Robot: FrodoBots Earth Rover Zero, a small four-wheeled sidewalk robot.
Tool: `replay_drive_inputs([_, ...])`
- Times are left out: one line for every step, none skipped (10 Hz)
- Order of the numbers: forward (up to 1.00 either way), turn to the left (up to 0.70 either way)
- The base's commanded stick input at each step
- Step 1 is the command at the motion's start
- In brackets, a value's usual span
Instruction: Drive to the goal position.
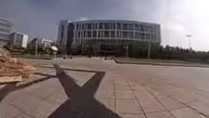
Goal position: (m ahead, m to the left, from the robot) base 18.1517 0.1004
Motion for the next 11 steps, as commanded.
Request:
replay_drive_inputs([1.0,0.26])
replay_drive_inputs([1.0,0.4])
replay_drive_inputs([1.0,0.04])
replay_drive_inputs([1.0,0.0])
replay_drive_inputs([1.0,0.15])
replay_drive_inputs([1.0,0.07])
replay_drive_inputs([1.0,0.0])
replay_drive_inputs([1.0,0.0])
replay_drive_inputs([1.0,0.0])
replay_drive_inputs([1.0,0.0])
replay_drive_inputs([1.0,0.0])
